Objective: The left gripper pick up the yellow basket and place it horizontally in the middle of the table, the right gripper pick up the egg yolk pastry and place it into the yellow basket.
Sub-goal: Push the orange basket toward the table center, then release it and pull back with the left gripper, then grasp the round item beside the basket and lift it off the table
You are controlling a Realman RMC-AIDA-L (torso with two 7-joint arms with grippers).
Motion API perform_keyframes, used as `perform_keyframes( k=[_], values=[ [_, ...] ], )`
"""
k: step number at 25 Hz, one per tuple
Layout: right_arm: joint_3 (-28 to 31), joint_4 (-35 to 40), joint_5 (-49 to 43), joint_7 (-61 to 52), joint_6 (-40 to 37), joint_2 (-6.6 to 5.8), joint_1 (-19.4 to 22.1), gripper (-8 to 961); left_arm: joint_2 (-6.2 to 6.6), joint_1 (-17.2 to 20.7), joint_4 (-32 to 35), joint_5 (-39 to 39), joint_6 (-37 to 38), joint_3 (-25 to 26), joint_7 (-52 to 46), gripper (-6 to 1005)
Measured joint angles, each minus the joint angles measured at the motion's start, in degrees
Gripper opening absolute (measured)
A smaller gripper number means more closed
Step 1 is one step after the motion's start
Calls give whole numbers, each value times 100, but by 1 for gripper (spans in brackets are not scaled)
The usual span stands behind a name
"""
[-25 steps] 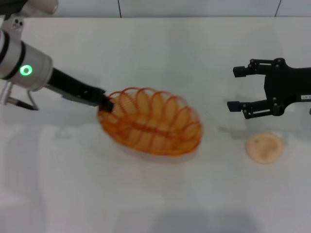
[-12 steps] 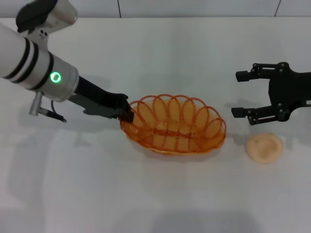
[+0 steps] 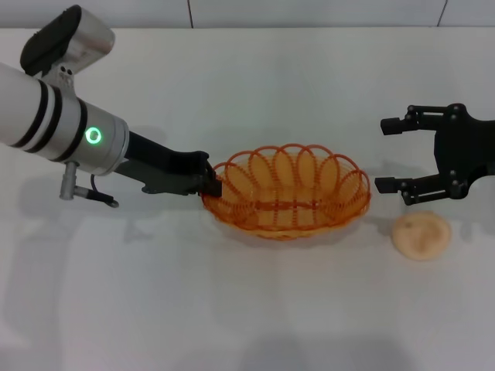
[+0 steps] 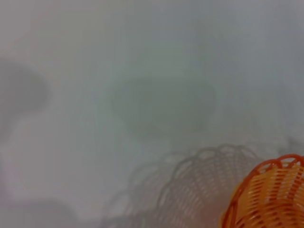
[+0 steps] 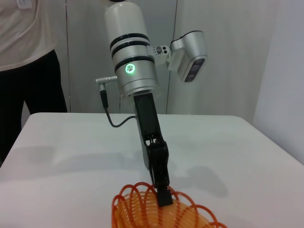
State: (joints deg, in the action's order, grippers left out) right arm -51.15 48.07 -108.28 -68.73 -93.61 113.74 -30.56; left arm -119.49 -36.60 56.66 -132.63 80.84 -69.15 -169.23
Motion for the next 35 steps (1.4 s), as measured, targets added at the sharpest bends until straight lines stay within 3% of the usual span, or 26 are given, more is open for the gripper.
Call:
perform_keyframes(
  k=[8,21,26,30,33,35],
  values=[
    [8,64,0,0,2,-2,84,841,11,28,-2,-119,-171,-123,-29,76],
    [141,79,0,0,32,26,111,841,26,41,-54,70,-194,-106,-112,161],
    [140,80,0,5,49,26,117,841,44,43,-7,83,-116,-22,-105,334],
    [181,80,0,-27,37,14,135,842,68,37,147,88,154,373,-33,500],
    [317,79,-1,-39,5,11,161,842,169,27,274,181,394,791,370,625],
    [421,78,0,-46,3,24,188,842,301,3,258,356,590,1134,890,701]
  ],
)
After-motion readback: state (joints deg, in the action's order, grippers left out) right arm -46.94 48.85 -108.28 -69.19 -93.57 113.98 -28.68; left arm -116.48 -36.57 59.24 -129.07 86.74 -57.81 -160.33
